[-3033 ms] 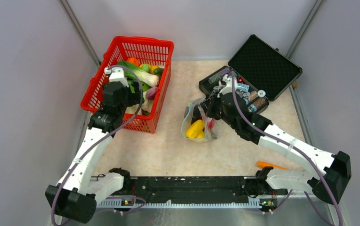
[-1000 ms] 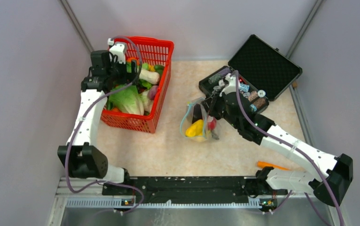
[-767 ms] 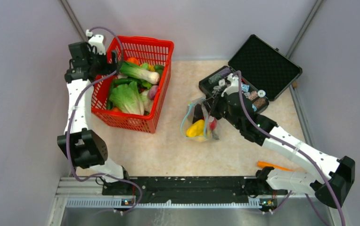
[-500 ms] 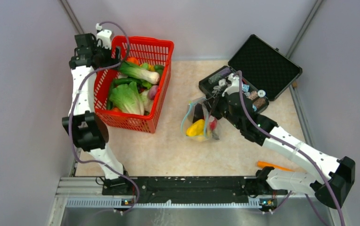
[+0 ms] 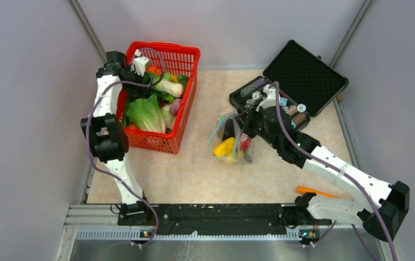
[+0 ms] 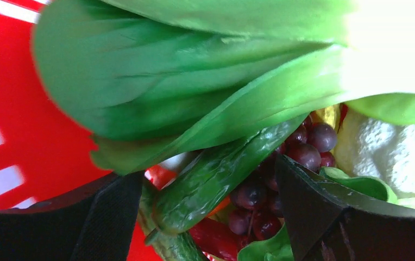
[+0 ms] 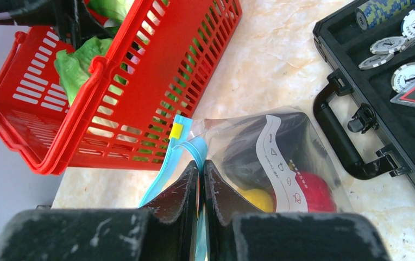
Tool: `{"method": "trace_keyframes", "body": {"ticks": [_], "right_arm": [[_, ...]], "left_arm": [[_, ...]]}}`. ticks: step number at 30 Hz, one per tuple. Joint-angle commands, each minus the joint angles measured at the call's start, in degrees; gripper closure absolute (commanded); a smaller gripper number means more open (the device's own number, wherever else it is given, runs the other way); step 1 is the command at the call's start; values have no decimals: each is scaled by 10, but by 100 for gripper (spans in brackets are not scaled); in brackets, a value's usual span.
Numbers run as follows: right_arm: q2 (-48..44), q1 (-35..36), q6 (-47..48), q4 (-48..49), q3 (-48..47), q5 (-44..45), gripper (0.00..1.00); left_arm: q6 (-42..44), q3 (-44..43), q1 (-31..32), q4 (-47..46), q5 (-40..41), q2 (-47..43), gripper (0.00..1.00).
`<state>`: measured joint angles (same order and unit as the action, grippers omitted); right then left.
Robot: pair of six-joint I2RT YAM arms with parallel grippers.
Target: Place the food in the zip-top bag and seal the zipper
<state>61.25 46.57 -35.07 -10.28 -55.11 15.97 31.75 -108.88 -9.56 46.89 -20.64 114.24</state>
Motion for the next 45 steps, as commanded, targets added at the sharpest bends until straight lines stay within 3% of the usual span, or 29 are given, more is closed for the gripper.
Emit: {"method": "trace_keyframes", "body": {"ticks": [1, 6, 13, 14, 19, 26, 36, 45], "right_arm": [[-2, -8, 8, 18, -12, -1, 93], [5, -8, 8, 25, -13, -13, 93], [7, -9, 2, 25, -9, -20, 93], [6, -9, 2, 24, -8, -20, 93], [-1, -9, -1, 25, -5, -18, 93], [-4, -9, -5, 27, -2, -21, 93], [-9, -9, -10, 33, 2, -25, 93], [-13, -9, -16, 36, 5, -30, 93]], "left_arm": [[59, -20, -15, 78, 30, 16, 11], [52, 17, -15, 18, 85, 13, 7], [63, -12, -6, 67, 23, 61, 15], [66, -9, -2, 76, 22, 62, 18], [49, 20, 8, 62, -8, 34, 56], [16, 25, 20, 41, -22, -46, 91], [-1, 143, 22, -54, -80, -222, 95], [-44, 173, 21, -82, -114, -272, 95]]}}
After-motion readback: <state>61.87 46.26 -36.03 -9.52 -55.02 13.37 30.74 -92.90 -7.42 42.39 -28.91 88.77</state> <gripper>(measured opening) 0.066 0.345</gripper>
